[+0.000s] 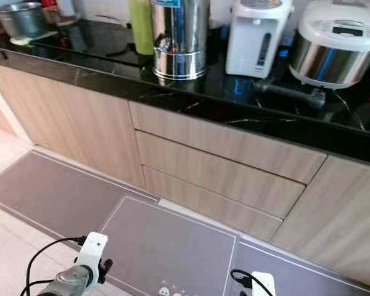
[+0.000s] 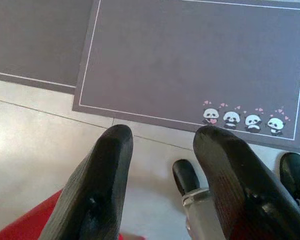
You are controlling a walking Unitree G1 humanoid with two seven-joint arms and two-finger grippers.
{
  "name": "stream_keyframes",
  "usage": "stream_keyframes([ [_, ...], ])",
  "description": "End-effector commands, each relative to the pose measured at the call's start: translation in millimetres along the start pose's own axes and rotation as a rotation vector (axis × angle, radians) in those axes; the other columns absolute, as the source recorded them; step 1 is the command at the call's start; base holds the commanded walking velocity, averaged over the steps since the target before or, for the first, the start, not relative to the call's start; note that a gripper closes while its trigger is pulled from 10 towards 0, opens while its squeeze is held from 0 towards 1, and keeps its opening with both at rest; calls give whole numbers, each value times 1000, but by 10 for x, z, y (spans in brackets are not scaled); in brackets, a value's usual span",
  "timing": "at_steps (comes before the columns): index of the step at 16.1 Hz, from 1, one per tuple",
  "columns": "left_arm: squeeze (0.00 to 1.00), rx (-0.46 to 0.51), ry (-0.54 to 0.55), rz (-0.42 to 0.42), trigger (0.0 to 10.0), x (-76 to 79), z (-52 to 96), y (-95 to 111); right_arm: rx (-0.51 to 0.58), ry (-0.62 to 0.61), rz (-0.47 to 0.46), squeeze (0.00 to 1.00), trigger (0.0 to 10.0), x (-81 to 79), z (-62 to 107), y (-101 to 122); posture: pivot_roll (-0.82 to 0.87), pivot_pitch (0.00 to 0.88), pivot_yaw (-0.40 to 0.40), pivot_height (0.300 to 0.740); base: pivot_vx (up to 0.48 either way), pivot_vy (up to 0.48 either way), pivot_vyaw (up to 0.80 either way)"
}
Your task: Kitchen organization
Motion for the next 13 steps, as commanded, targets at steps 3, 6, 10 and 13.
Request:
stream_keyframes([
  [3,0,-23,-1,-3,10000,1,5,-56,0,-6,-2,0,10000,15,1,1,15,0,1,740,0,0,0],
  [6,0,-23,-1,-2,10000,1,5,-56,-1,1,2,0,10000,8,1,2,17,1,1,740,0,0,0],
  [10,0,-24,0,-2,10000,-2,5,-57,19,2,-16,0,10000,2,3,23,17,1,2,740,0,0,0],
  [13,0,-23,1,-2,10000,-2,5,-55,21,8,-14,0,10000,-5,2,29,18,1,2,740,0,0,0],
])
Point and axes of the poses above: a point about 5 cm out from each wrist's last joint towards the gripper, its own z axis pointing back from the gripper into the wrist, its own y axis along the axis of the wrist's last joint, x = y × z, the point moved 6 cm from there along -z, pointing out of the wrist towards the gripper, and after that the axes turned 3 degrees about -z, right-handed, at the moved point
